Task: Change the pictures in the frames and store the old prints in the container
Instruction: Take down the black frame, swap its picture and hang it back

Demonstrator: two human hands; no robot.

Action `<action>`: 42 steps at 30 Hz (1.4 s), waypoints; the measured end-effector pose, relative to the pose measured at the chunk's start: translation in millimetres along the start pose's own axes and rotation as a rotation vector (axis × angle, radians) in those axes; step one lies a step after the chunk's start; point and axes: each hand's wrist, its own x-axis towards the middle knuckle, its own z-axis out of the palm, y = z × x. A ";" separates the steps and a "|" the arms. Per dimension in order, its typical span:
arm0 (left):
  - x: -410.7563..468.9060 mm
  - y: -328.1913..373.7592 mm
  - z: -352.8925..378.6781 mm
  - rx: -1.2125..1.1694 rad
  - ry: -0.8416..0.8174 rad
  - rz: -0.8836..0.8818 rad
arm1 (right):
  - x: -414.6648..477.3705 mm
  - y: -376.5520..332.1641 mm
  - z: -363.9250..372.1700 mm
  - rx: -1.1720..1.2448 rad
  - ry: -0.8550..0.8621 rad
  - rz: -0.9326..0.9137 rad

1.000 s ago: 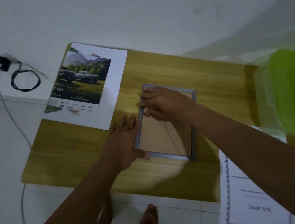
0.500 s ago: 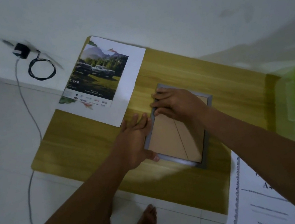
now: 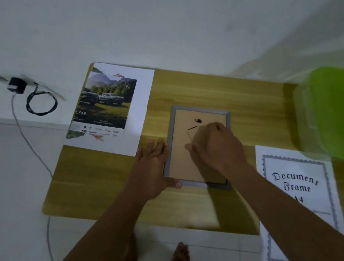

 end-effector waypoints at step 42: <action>6.3 -4.0 -10.7 0.071 -0.103 0.033 | -33.5 -7.7 14.5 0.374 0.107 0.187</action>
